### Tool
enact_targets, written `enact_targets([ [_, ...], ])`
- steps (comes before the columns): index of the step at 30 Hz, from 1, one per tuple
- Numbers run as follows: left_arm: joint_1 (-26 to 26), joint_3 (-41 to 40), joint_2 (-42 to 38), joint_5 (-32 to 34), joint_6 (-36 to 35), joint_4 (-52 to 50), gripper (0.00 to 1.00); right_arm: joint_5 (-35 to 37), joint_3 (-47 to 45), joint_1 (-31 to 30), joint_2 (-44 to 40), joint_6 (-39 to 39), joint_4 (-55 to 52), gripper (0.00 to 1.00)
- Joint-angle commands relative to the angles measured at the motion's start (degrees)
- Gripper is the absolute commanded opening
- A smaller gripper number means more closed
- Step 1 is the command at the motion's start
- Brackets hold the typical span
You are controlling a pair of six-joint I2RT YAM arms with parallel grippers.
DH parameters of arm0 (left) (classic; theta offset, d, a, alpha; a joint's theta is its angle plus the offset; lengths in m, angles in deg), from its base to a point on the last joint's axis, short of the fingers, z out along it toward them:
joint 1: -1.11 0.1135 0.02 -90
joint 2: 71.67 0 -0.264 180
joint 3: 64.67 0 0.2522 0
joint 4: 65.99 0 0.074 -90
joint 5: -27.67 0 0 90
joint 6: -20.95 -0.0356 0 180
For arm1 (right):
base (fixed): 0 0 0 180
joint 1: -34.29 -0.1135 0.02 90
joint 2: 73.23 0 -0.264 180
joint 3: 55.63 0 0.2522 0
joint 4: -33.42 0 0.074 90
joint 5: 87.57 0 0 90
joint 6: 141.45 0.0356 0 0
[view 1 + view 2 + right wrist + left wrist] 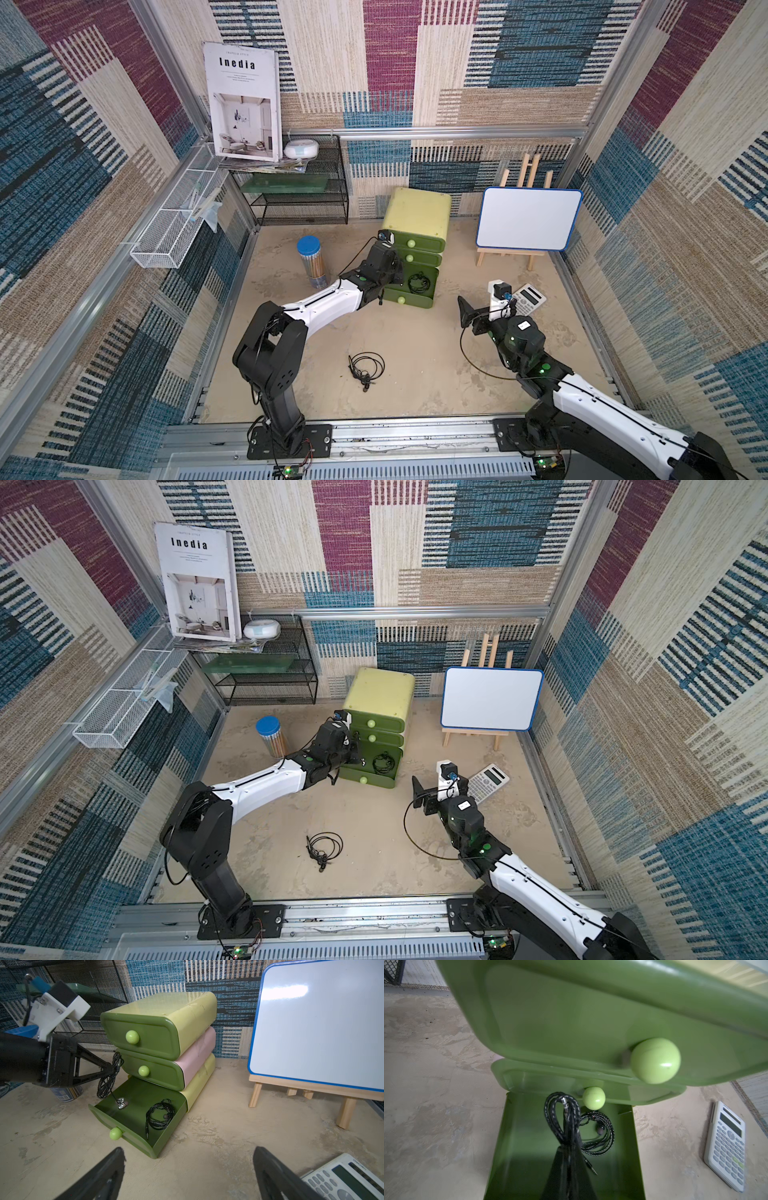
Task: Place the wired earphones into the drawer by color
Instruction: Place the wired earphones in the drawer.
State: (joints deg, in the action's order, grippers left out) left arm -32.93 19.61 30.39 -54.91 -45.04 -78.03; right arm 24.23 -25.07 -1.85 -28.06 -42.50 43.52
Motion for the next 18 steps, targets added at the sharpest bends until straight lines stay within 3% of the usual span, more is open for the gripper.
enact_targets([
  [1,0.2,0.5,1.5,-0.4,0.9,3.4,0.00,0.0,0.3,0.0,0.3,-0.6,1.3,1.00],
  [14,0.5,1.2,6.0,-0.7,1.7,3.9,0.00,-0.9,1.3,0.1,1.7,-1.1,0.1,1.00],
  [18,0.5,1.3,5.7,-1.5,1.8,2.6,0.13,-1.0,1.3,0.1,1.8,-1.2,0.2,1.00],
])
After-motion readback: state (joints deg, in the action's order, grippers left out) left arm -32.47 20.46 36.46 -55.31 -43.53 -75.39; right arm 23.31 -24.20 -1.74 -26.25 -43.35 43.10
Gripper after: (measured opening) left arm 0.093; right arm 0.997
